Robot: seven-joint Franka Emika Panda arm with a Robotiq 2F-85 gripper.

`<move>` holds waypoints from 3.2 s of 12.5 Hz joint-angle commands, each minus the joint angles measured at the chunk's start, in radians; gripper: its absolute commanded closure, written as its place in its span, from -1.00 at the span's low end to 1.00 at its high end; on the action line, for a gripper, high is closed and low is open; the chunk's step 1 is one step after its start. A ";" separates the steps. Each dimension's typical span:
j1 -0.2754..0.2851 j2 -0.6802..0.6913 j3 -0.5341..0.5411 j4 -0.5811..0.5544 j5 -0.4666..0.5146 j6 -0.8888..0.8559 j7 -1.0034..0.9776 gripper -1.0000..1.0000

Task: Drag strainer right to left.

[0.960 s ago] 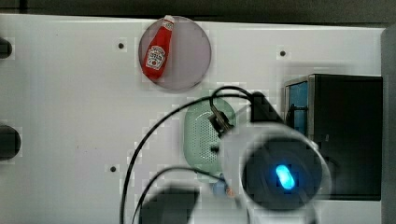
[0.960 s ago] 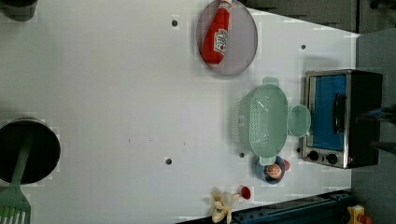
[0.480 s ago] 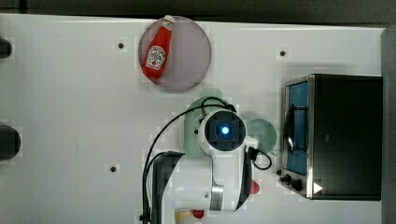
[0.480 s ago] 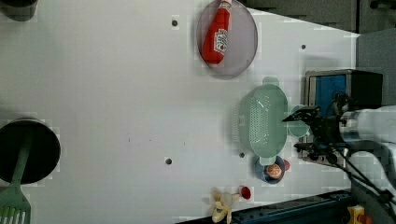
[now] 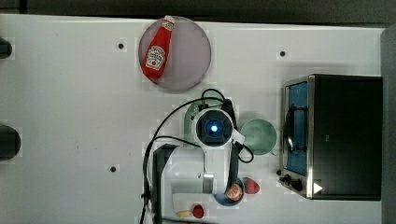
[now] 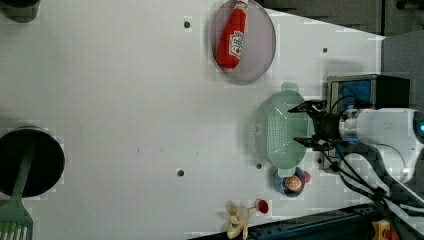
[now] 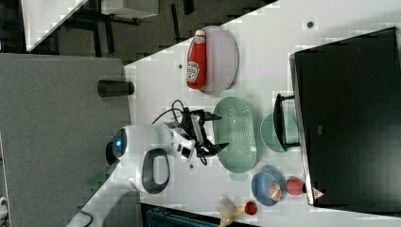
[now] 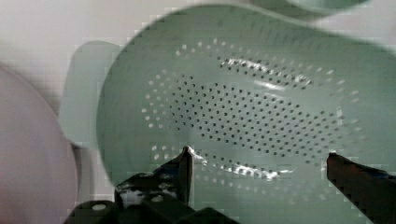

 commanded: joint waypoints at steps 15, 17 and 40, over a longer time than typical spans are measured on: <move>0.187 0.218 0.065 0.011 -0.015 0.183 0.377 -1.00; 0.229 0.222 0.079 0.016 -0.015 0.183 0.435 -1.00; 0.583 0.486 0.105 0.467 0.126 0.026 0.776 -1.00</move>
